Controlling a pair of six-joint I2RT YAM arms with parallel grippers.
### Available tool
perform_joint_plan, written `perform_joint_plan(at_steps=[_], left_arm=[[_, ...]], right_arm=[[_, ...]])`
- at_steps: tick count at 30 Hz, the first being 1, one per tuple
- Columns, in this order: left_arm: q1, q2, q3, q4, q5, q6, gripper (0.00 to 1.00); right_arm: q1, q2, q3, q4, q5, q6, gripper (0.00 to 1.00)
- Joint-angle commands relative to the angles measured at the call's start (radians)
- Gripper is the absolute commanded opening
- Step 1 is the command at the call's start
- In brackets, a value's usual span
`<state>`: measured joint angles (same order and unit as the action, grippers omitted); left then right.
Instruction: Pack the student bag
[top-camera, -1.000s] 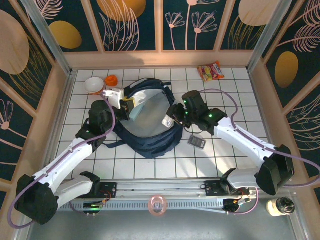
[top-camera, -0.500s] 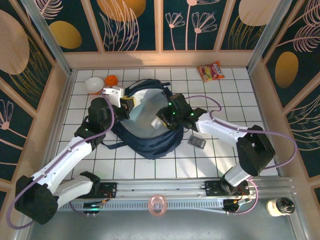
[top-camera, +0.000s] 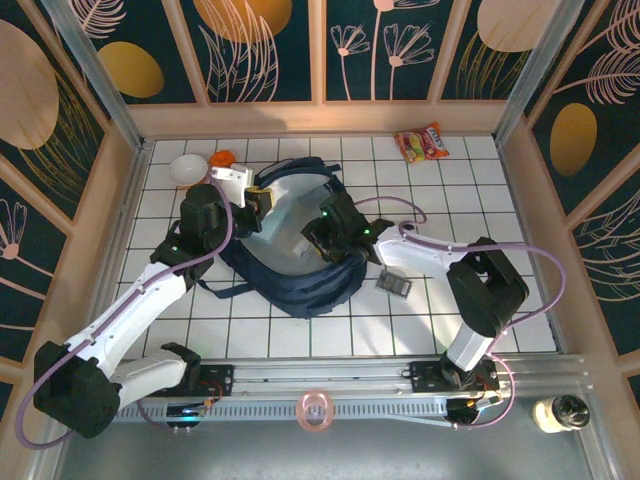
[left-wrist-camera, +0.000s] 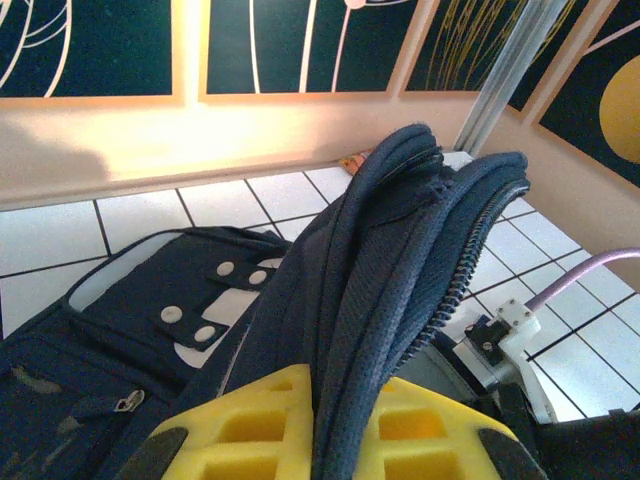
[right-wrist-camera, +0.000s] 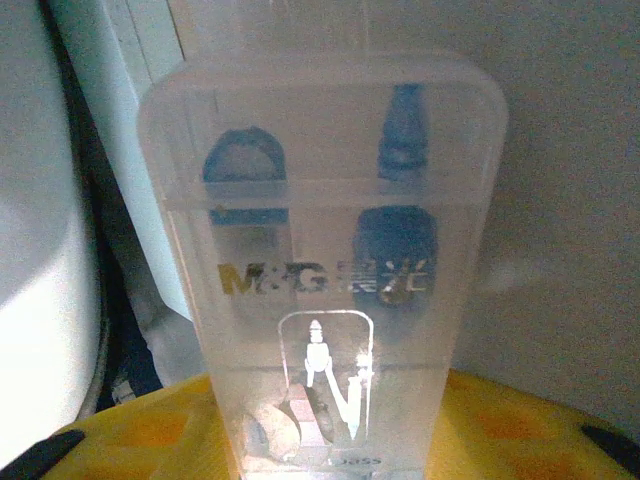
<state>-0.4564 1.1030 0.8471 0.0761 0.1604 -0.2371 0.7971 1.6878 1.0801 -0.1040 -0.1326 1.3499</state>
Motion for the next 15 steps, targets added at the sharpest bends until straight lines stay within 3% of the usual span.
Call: perform_joint_plan(at_steps=[1,4,11,15], left_arm=[[-0.001,-0.013,0.075,0.123,0.034,-0.002,0.08],[0.001,-0.012,0.081,0.122,0.034,-0.005,0.07],[-0.001,-0.012,0.1,0.102,0.026,0.01,0.08],[-0.001,-0.007,0.104,0.096,0.043,0.011,0.08]], right_arm=[[0.005,0.023,0.033,0.03,0.009,0.008,0.47],[0.005,0.03,0.043,0.03,0.002,-0.001,0.51],[0.002,0.003,0.057,0.032,0.02,-0.024,0.85],[-0.007,-0.043,0.058,0.017,0.052,-0.045,0.9]])
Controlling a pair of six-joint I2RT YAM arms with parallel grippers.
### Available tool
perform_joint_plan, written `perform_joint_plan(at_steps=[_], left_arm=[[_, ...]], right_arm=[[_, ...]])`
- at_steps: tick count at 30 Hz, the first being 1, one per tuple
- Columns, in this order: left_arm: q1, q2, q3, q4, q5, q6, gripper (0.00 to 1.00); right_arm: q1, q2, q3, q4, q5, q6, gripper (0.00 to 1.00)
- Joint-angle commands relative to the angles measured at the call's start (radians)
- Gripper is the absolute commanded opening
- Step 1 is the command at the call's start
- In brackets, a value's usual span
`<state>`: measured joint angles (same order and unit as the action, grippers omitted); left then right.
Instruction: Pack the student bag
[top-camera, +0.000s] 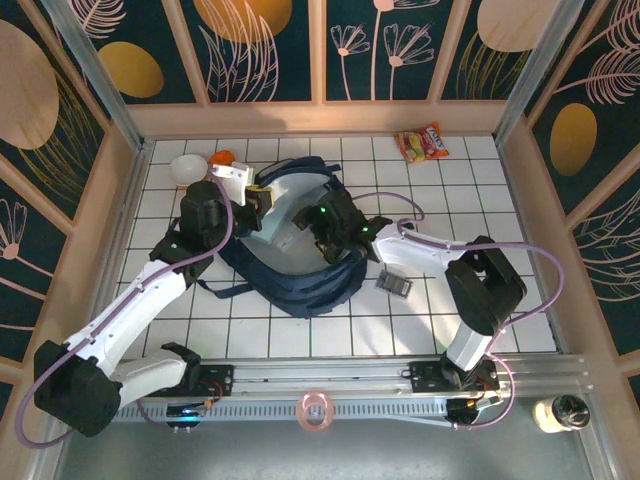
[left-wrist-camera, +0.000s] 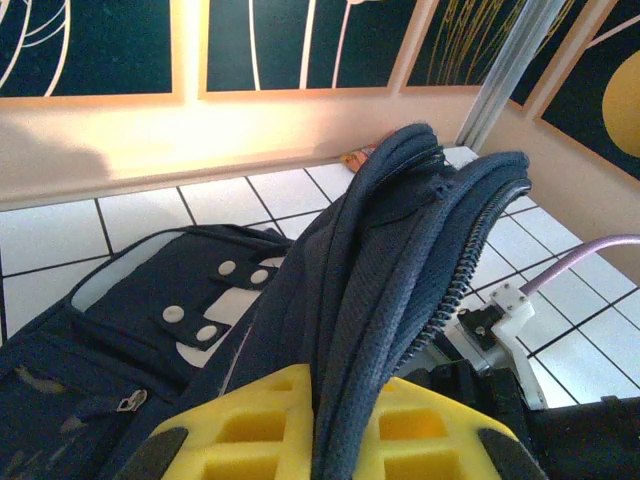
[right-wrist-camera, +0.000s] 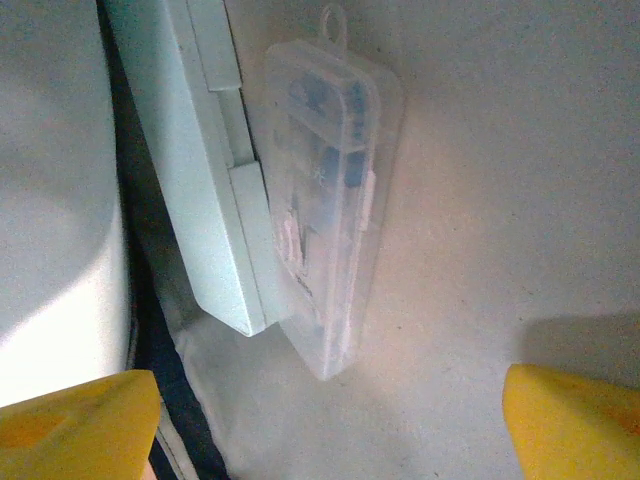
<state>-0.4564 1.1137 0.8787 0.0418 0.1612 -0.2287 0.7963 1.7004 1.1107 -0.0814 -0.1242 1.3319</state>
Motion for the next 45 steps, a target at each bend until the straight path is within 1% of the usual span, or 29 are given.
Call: perform_joint_plan(at_steps=[1,7,12,15,18,20,22,27,28,29,30,31,33,34,37,38,39,42,45], left_arm=[[-0.001,-0.019,0.069,0.131,0.043,0.0,0.08],[0.001,-0.011,0.058,0.142,0.065,0.009,0.08],[0.0,-0.008,0.054,0.157,0.114,0.009,0.08],[-0.001,-0.005,0.041,0.155,0.127,0.013,0.09],[0.0,0.004,0.026,0.144,0.162,0.047,0.08],[-0.001,0.009,0.011,0.137,0.178,0.071,0.08],[-0.001,0.013,-0.006,0.136,0.209,0.118,0.08],[-0.003,0.043,-0.036,0.04,0.363,0.341,0.09],[-0.008,0.051,-0.04,0.004,0.388,0.397,0.11],[-0.015,0.059,-0.04,-0.035,0.41,0.45,0.16],[-0.023,0.066,-0.036,-0.082,0.428,0.508,0.28],[-0.029,0.073,-0.027,-0.117,0.437,0.54,0.45],[-0.03,0.074,-0.012,-0.146,0.435,0.518,0.71],[-0.029,0.065,-0.003,-0.147,0.416,0.489,0.79],[-0.009,0.009,-0.014,-0.09,0.281,0.338,0.88],[0.011,-0.005,-0.019,-0.074,0.263,0.287,0.89],[0.035,-0.019,-0.024,-0.062,0.244,0.23,0.89],[0.108,-0.036,-0.029,-0.068,0.247,0.09,0.91],[0.171,-0.041,-0.048,-0.088,0.222,-0.041,0.91]], right_arm=[[-0.007,-0.073,0.025,-0.006,0.054,-0.037,0.9],[-0.01,-0.212,-0.044,0.047,0.123,-0.136,0.91],[-0.039,-0.32,-0.104,-0.001,0.136,-0.232,0.9],[-0.072,-0.371,-0.136,-0.024,0.112,-0.258,0.88],[-0.115,-0.41,-0.156,-0.028,0.036,-0.323,0.86],[-0.139,-0.443,-0.168,-0.024,0.006,-0.376,0.85],[-0.163,-0.477,-0.177,-0.024,-0.013,-0.422,0.82],[-0.221,-0.579,-0.194,-0.043,-0.02,-0.542,0.74],[-0.229,-0.6,-0.199,-0.035,-0.016,-0.573,0.73],[-0.236,-0.615,-0.202,-0.025,-0.011,-0.602,0.72],[-0.24,-0.63,-0.207,-0.009,-0.006,-0.651,0.72],[-0.242,-0.642,-0.212,0.015,-0.018,-0.72,0.72],[-0.241,-0.658,-0.208,0.053,-0.083,-0.903,0.72],[-0.239,-0.66,-0.205,0.061,-0.112,-1.0,0.7],[-0.202,-0.661,-0.183,0.03,-0.147,-1.287,0.65],[-0.178,-0.655,-0.172,0.009,-0.146,-1.372,0.64],[-0.145,-0.644,-0.163,-0.028,-0.144,-1.489,0.64],[-0.046,-0.593,-0.144,-0.122,-0.125,-1.782,0.63],[0.043,-0.517,-0.141,-0.166,-0.074,-1.975,0.63]])
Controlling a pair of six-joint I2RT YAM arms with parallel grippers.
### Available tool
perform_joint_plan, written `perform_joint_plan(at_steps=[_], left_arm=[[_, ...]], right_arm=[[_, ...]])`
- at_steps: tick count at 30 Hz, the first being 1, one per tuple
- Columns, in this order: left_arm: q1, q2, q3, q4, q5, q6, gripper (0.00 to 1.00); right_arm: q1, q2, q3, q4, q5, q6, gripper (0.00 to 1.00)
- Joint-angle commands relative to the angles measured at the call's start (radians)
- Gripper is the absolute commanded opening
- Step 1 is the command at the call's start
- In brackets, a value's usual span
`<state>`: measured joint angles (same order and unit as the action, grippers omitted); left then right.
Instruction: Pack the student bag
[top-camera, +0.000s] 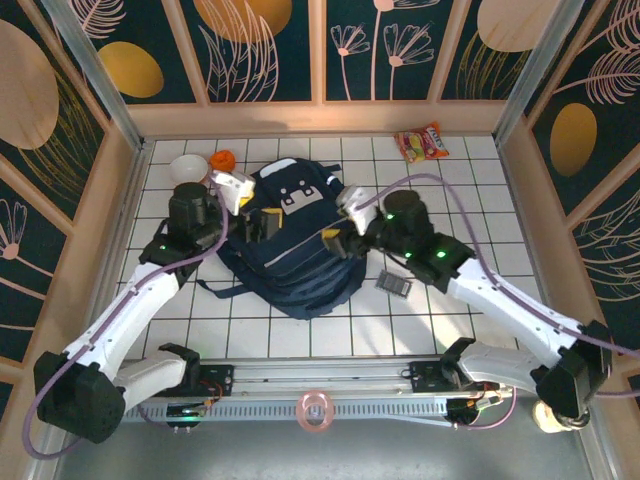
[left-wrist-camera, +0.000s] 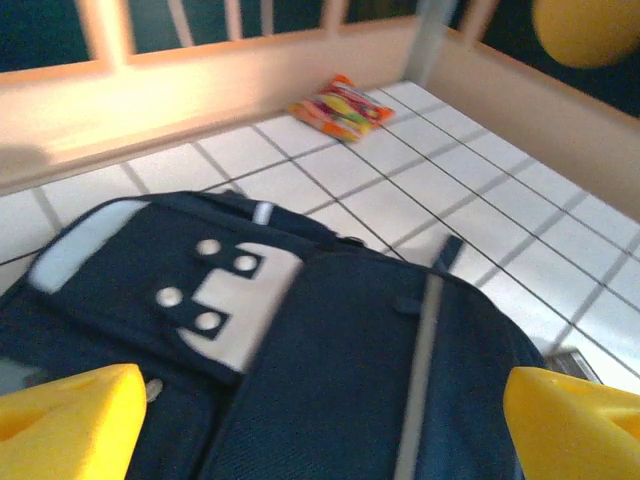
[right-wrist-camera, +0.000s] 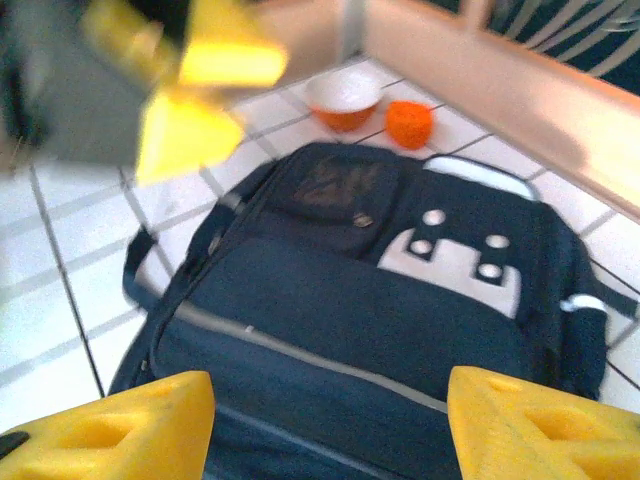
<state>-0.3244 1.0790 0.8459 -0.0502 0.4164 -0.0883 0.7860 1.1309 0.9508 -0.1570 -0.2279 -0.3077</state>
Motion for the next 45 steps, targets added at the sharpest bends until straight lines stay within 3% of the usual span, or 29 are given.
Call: perform_joint_plan(at_steps=[1,9,14,17,21,26,29,32,35,41,45], left_arm=[[0.059,-0.011,-0.03,0.005,-0.032,-0.215,0.91],[0.146,-0.068,-0.155,0.015,-0.097,-0.365,0.92],[0.151,-0.066,-0.186,0.038,-0.1,-0.394,0.91],[0.151,-0.077,-0.216,0.075,-0.114,-0.407,0.91],[0.151,-0.085,-0.222,0.084,-0.124,-0.348,0.89],[0.151,-0.07,-0.18,0.029,-0.066,-0.122,0.84],[0.151,-0.021,-0.087,-0.141,-0.051,0.137,0.82],[0.151,0.032,-0.029,-0.287,-0.066,0.414,0.73],[0.151,0.075,-0.022,-0.343,0.012,0.597,0.74],[0.151,0.243,0.008,-0.43,0.049,0.891,0.74],[0.151,0.356,0.037,-0.428,0.02,0.969,0.75]], right_arm=[[0.08,0.079,0.017,-0.098,0.042,-0.388,0.63],[0.19,0.269,0.01,-0.083,0.091,-0.614,0.63],[0.193,0.313,-0.05,0.021,0.226,-0.693,0.58],[0.186,0.321,-0.129,0.246,0.333,-0.732,0.41],[0.155,0.308,-0.119,0.303,0.312,-0.751,0.02],[0.03,0.199,-0.042,0.207,0.108,-0.732,0.0],[-0.033,0.161,-0.02,0.176,0.024,-0.744,0.0],[-0.061,0.158,-0.021,0.177,0.009,-0.763,0.0],[-0.088,0.159,-0.019,0.184,-0.067,-0.722,0.0],[-0.103,0.14,-0.009,0.173,-0.147,-0.681,0.0],[-0.109,0.123,-0.014,0.175,-0.16,-0.673,0.0]])
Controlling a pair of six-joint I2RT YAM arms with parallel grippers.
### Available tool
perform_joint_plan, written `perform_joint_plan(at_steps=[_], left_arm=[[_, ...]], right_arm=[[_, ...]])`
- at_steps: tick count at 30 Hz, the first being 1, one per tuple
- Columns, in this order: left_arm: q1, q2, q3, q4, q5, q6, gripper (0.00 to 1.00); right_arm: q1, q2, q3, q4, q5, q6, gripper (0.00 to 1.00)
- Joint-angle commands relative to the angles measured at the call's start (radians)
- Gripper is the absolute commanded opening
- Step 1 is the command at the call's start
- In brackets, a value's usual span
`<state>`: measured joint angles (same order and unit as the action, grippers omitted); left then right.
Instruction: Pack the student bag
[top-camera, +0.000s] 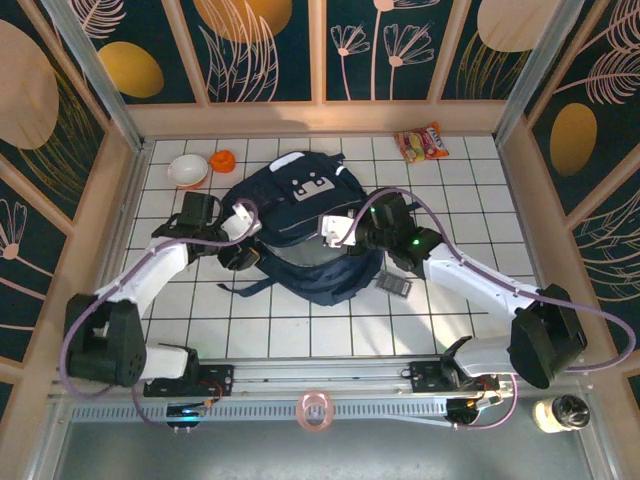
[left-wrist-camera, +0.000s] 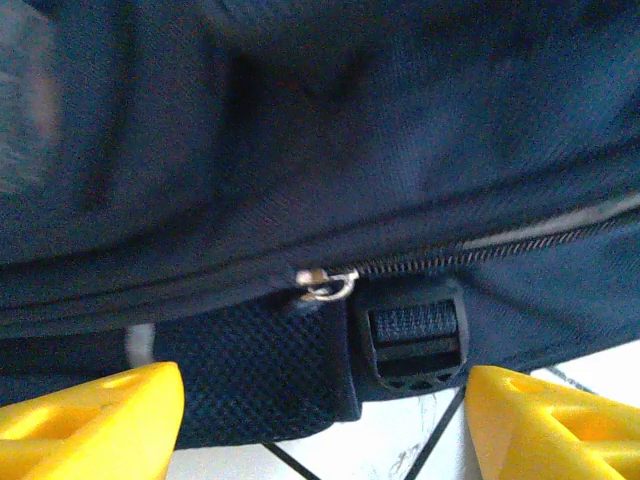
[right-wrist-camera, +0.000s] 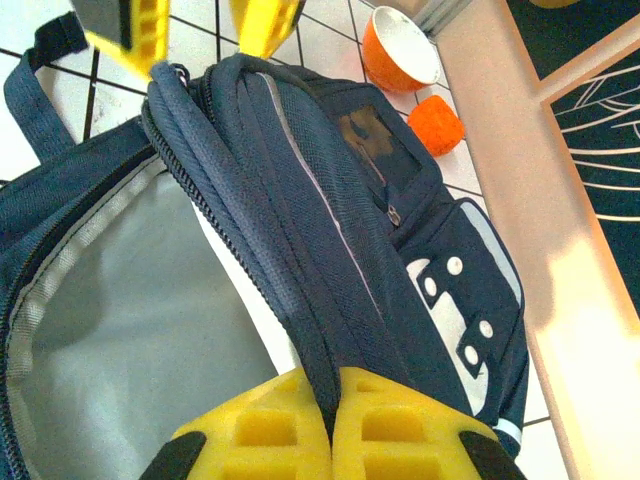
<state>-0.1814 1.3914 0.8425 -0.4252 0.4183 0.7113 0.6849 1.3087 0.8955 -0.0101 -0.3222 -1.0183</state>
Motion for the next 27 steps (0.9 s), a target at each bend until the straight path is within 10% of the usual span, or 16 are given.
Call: perform_joint_plan(at_steps=[1,10,27], left_arm=[[0.008,0.055,0.038,-0.036,0.014,0.177,0.75],[0.009,0.069,-0.019,0.156,0.181,0.159,0.73],[0.009,0.04,-0.089,0.278,0.39,0.039,0.28]], right_arm=[[-0.012,-0.055,0.04,0.032,-0.067,0.042,0.0],[-0.02,-0.052,0.051,0.073,-0.087,0.085,0.0],[-0.039,0.009,0.063,0.105,-0.021,0.191,0.0]])
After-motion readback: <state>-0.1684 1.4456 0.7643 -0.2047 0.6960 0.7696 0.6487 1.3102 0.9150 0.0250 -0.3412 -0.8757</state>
